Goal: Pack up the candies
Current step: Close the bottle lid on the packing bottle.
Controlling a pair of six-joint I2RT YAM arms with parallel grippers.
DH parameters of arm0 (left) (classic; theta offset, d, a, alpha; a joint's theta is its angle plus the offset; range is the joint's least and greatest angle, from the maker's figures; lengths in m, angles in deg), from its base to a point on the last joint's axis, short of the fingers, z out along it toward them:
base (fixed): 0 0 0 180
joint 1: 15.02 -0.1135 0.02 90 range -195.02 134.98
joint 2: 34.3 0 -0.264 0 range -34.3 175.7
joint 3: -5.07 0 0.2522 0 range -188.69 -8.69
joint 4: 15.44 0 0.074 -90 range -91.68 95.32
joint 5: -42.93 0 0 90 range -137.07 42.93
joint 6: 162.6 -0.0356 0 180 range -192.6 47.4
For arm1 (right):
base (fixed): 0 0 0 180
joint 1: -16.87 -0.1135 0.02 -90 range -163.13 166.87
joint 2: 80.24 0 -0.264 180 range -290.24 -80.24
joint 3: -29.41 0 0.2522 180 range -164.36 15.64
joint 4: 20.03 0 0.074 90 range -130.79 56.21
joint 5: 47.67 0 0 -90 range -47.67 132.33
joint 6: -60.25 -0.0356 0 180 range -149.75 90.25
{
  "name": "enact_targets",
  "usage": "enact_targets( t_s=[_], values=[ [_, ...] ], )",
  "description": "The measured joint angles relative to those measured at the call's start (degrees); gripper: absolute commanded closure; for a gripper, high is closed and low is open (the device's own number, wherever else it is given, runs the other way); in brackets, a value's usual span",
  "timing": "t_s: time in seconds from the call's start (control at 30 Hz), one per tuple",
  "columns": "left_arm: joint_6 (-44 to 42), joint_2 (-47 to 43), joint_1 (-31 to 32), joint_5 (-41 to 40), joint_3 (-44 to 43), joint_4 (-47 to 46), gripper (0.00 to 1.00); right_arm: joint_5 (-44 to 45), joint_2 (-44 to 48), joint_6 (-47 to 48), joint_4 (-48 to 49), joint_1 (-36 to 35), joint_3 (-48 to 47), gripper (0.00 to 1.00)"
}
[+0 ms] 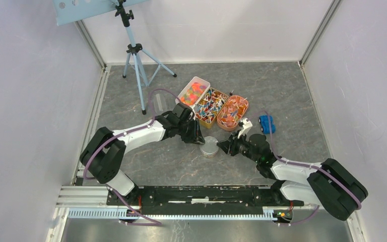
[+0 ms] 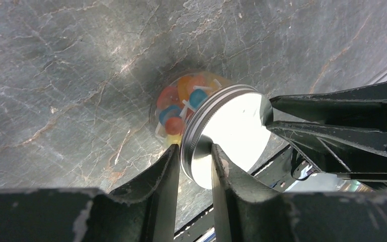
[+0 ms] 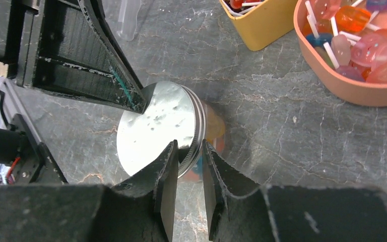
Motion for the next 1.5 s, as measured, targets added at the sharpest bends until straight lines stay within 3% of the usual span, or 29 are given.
enact_targets(
  t_s=[0.3,0.47,0.57,0.83,1.07,1.3,1.5],
  values=[
    [1.1,-1.4,-0.4,2.0,4.2,-7.0,0.66,-0.9,-0.2,-3.6,6.5,0.6,3.6,0.67],
    [1.4,-2.6,-0.4,2.0,4.7,-5.9,0.57,-2.7,-0.4,-3.4,5.1,1.0,2.9,0.51],
    [1.3,-3.2,-0.4,1.9,4.7,-4.1,0.48,-4.6,-0.2,-2.8,2.0,1.2,1.7,0.48],
    [1.3,-3.6,-0.4,1.9,3.8,-0.5,0.48,-6.4,5.2,-1.0,-4.4,1.2,0.5,0.52],
    [1.3,-3.7,-0.4,2.2,3.7,0.4,0.52,-7.1,4.2,-0.7,-5.5,1.3,0.4,0.6],
    [1.4,-3.5,-0.4,2.9,4.1,0.4,0.63,-8.4,1.4,-2.3,-0.4,1.3,1.7,0.63],
    [2.2,-3.6,-0.3,3.8,6.0,-3.7,0.65,-7.6,2.6,-4.1,6.8,1.3,6.9,0.63]
  ],
)
